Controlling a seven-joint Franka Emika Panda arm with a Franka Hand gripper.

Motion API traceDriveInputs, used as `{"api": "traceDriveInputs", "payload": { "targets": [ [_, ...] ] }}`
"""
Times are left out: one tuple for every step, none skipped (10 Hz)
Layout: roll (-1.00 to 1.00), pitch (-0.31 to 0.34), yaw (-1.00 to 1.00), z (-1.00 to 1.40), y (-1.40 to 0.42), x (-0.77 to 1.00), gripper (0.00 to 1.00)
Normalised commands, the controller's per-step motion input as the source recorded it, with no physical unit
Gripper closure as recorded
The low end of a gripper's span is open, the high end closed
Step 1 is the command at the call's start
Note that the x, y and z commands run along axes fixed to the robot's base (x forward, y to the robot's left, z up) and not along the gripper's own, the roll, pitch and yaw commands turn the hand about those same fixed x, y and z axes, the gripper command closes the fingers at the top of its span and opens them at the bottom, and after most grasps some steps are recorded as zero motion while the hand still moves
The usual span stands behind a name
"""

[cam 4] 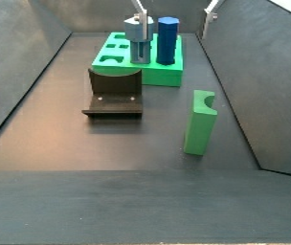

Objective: Pick up the arch object. Move up. Move to above the board. Insert the arch object.
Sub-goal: Pick up the arch object.

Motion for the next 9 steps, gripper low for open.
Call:
{"api": "traceDriveInputs", "payload": {
  "targets": [
    [-0.04, -0.053, 0.0, 0.0, 0.1, -0.19, 0.0],
    [0.02, 0.0, 0.0, 0.0, 0.0, -0.09, 0.0],
    [0.06, 0.0, 0.0, -0.26, 0.22, -0.07, 0.0],
    [0.12, 0.074, 0.0, -0.51, 0.46, 0.0, 0.0],
    [0.04, 0.13, -0.11, -0.57, 0.61, 0.01, 0.0],
    [0.01, 0.147, -0.17, -0.59, 0.69, 0.0, 0.0],
    [0.01, 0.16, -0.23, -0.6, 0.67, 0.0, 0.0],
    [0.0, 0.149, -0.31, -0.59, 0.68, -0.1, 0.0],
    [-0.01, 0.126, -0.38, -0.53, 0.61, -0.24, 0.0]
  ]
}}
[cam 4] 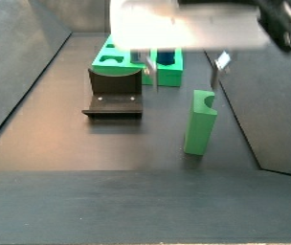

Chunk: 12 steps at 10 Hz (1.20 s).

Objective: Pick up the arch object. Move up. Move to above the board. Insert the arch object.
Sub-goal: Pick up the arch object.

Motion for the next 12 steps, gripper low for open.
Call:
{"api": "traceDriveInputs", "payload": {
  "targets": [
    [-0.1, 0.084, -0.43, -0.54, 0.46, -0.27, 0.0],
    [-0.19, 0.0, -0.38, -0.63, 0.17, -0.25, 0.0],
    [-0.22, 0.0, -0.27, -0.67, 0.0, -0.23, 0.0],
    [-0.22, 0.0, -0.19, -0.52, 0.0, -0.09, 0.0],
    [-0.19, 0.0, -0.08, -0.33, 0.0, 0.0, 0.0],
    [-0.18, -0.039, -0.04, -0.16, 0.0, -0.04, 0.0],
    [0.01, 0.0, 0.0, 0.0, 0.0, 0.0, 0.0],
    [0.0, 0.0, 0.0, 0.0, 0.0, 0.0, 0.0],
    [0.0, 0.0, 0.0, 0.0, 0.0, 0.0, 1.0],
    [0.0, 0.0, 0.0, 0.0, 0.0, 0.0, 1.0],
    [0.0, 0.0, 0.0, 0.0, 0.0, 0.0, 1.0],
    [0.0, 0.0, 0.0, 0.0, 0.0, 0.0, 1.0]
  ]
}}
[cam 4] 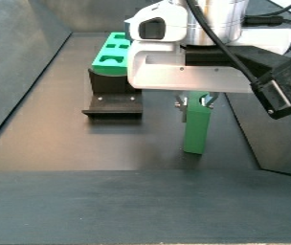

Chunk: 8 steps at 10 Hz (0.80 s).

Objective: Pick up the arch object. Move up. Move to above the board. Insert the arch object.
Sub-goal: Pick up the arch object, then move up.

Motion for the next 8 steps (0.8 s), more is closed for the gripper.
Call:
{"api": "traceDriveInputs", "payload": {
  "targets": [
    [0.0, 0.0, 0.0, 0.0, 0.0, 0.0, 1.0],
    [0.0, 0.0, 0.0, 0.0, 0.0, 0.0, 1.0],
    [0.0, 0.0, 0.0, 0.0, 0.0, 0.0, 1.0],
    [0.0, 0.0, 0.0, 0.0, 0.0, 0.0, 1.0],
    [0.0, 0.0, 0.0, 0.0, 0.0, 0.0, 1.0],
    [0.0, 0.0, 0.0, 0.0, 0.0, 0.0, 1.0],
    [0.0, 0.0, 0.0, 0.0, 0.0, 0.0, 1.0],
    [0.0, 0.0, 0.0, 0.83, 0.0, 0.0, 1.0]
  ]
}}
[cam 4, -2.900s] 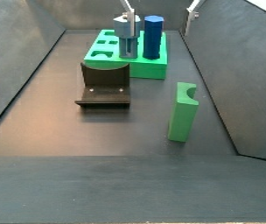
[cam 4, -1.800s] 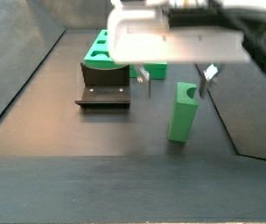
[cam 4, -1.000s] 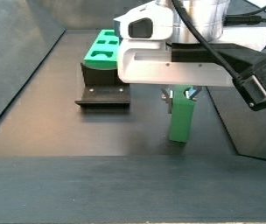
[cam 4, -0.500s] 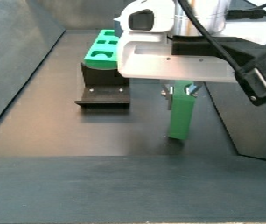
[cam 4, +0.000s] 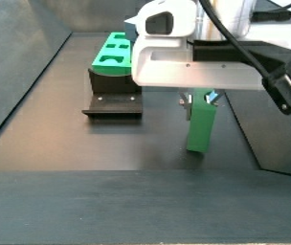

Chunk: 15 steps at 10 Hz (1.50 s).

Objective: Pick up the arch object. Move up. Move to above the board. Insert the arch object.
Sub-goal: Move up, then move to above the board.

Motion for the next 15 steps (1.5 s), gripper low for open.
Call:
{"api": "traceDriveInputs", "payload": {
  "targets": [
    [0.01, -0.007, -0.05, 0.84, 0.09, 0.0, 1.0],
    [0.01, 0.009, -0.05, 0.77, 0.07, -0.01, 1.0],
    [0.02, 0.025, -0.05, 0.58, 0.04, -0.01, 1.0],
    [0.02, 0.036, -0.04, 0.41, 0.02, -0.01, 1.0],
    [0.03, 0.046, -0.04, 0.19, 0.02, -0.01, 1.0],
    [0.0, -0.027, 0.05, 1.0, -0.14, 0.06, 1.0],
    [0.0, -0.025, 0.06, 1.0, -0.15, 0.06, 1.0],
    [0.0, 0.005, 0.06, 1.0, -0.14, 0.05, 1.0],
    [0.01, 0.024, 0.04, 1.0, -0.13, 0.05, 1.0],
    [0.01, 0.038, 0.04, 1.0, -0.13, 0.05, 1.0],
    [0.02, 0.065, 0.03, 1.0, -0.12, 0.05, 1.0],
    [0.03, 0.084, 0.02, 1.0, -0.11, 0.05, 1.0],
    [0.04, 0.094, 0.02, 1.0, -0.11, 0.05, 1.0],
    [0.05, 0.097, 0.02, 1.0, -0.1, 0.05, 1.0],
    [0.06, 0.098, 0.02, 1.0, -0.09, 0.05, 1.0]
  ]
}}
